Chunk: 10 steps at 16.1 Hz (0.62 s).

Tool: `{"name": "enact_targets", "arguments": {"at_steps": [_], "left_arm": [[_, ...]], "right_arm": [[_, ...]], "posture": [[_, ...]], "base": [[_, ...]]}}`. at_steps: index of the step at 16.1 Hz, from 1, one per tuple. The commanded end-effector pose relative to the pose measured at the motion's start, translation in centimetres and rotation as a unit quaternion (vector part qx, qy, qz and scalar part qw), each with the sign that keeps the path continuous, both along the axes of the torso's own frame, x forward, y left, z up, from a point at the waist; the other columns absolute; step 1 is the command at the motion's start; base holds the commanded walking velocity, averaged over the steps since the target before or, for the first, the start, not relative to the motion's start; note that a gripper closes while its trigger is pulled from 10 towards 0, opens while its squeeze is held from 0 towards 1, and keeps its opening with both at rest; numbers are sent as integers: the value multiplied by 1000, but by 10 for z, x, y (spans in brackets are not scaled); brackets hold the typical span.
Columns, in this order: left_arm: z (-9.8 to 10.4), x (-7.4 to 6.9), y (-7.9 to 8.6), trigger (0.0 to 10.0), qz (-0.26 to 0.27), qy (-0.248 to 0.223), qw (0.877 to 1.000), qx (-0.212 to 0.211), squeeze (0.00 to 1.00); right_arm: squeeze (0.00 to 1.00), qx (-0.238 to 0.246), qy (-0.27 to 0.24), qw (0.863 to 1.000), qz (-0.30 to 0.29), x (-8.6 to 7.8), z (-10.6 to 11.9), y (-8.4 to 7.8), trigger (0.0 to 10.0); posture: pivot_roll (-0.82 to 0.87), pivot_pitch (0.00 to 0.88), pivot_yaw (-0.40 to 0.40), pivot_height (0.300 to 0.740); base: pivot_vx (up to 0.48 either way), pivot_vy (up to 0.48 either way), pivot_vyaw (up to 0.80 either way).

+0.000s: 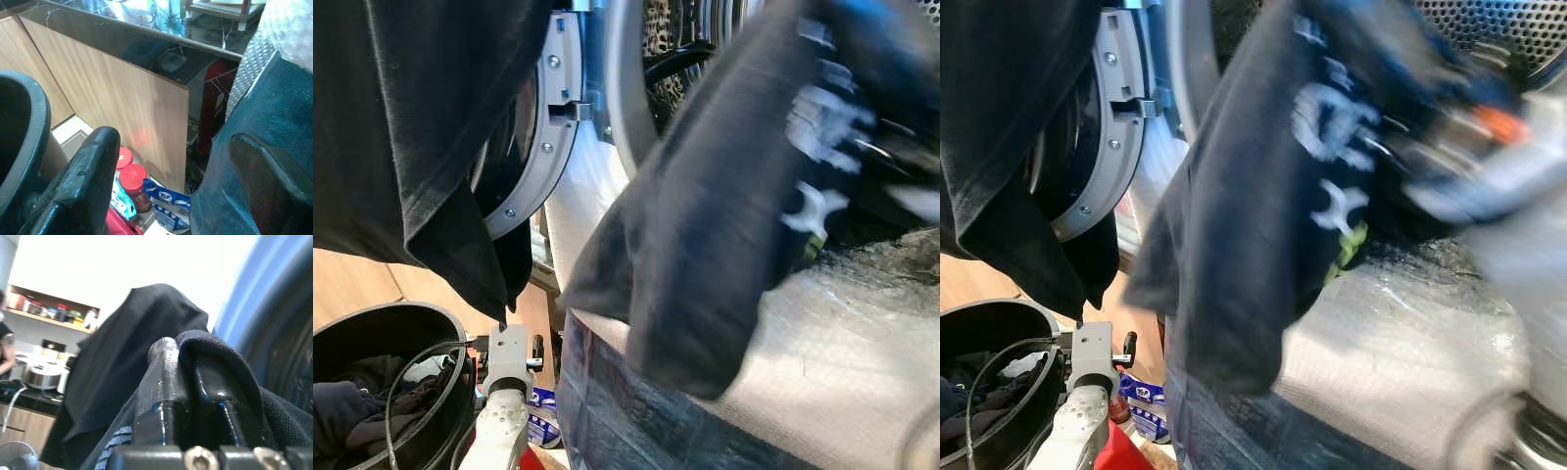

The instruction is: Clothes washing

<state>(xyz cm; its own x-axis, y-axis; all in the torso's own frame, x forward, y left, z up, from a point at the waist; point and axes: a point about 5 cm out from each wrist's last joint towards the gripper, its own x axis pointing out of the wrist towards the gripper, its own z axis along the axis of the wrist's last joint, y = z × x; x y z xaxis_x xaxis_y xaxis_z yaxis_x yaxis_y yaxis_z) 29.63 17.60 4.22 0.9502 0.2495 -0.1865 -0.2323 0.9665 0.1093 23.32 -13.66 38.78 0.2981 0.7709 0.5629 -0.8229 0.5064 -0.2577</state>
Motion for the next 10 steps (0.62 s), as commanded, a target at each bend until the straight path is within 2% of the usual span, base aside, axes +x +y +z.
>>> {"name": "enact_targets", "arguments": {"at_steps": [1,4,7,8,9,10], "left_arm": [[1,2,-3,10000,-5,-3,1000,1,0],[1,3,-2,10000,0,-5,1000,0,0],[1,4,-3,10000,-2,-4,1000,-2,0],[1,5,-3,10000,-3,-4,1000,-3,0],[1,5,-4,10000,-3,-5,1000,-4,0],[2,5,-4,10000,-3,-5,1000,-4,0]], "right_arm": [[0,3,-1,1000,-25,15,4,7,0],[0,19,15,998,-57,46,17,14,0],[0,9,53,989,-141,99,35,15,0],[0,14,87,978,-188,122,43,10,0],[0,14,102,971,-217,134,46,6,0],[0,7,122,955,-269,148,48,-1,0]], "posture": [[-158,5,-51,740],[-152,0,-53,740],[-152,0,-51,740],[-151,0,-53,740],[-147,0,-54,740],[-143,0,-56,740]], "base": [[0,0,0],[0,0,0],[0,0,0],[0,0,0],[0,0,0],[0,0,0]]}}
